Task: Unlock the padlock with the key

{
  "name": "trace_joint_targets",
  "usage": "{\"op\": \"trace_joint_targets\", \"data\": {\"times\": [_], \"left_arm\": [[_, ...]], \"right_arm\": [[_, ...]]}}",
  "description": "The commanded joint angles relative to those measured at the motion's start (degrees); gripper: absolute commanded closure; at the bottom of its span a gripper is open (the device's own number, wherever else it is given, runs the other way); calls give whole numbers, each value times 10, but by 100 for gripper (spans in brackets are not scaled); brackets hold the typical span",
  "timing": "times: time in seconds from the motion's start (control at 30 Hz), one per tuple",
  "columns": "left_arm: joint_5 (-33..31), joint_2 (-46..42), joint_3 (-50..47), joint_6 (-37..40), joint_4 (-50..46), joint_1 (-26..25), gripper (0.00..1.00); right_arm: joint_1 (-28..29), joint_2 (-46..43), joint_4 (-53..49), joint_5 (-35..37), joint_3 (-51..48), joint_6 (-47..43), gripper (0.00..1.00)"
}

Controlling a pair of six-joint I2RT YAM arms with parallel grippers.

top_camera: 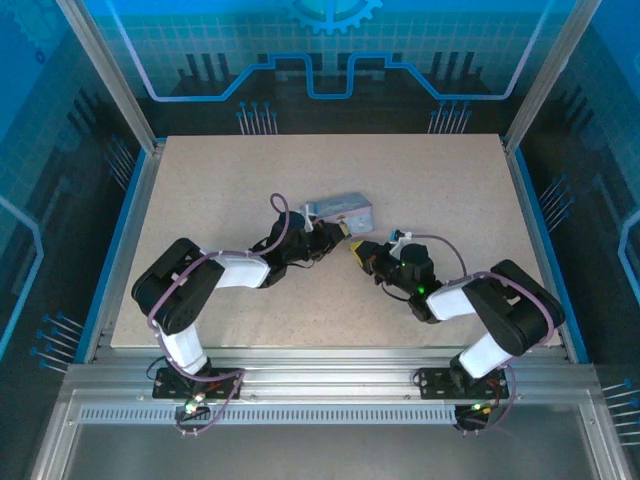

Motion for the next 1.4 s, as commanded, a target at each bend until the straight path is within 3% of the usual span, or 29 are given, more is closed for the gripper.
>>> {"op": "trace_joint_targets", "data": {"times": [0.0, 0.6, 0.87, 1.2, 1.37], "left_arm": [[32, 4, -5, -10, 34, -8, 100], [41, -2, -4, -8, 33, -11, 100], [46, -7, -10, -4, 31, -11, 100], [49, -8, -12, -2, 33, -11, 100], [53, -8, -12, -2, 34, -10, 100]], "right_arm": [[8, 35, 76, 9, 10, 54, 100], [4, 125, 175, -13, 35, 123, 100], [-15, 117, 156, -37, 35, 112, 100], [-32, 63, 45, -74, 48, 41, 100], [-35, 89, 70, -90, 58, 56, 100]]}}
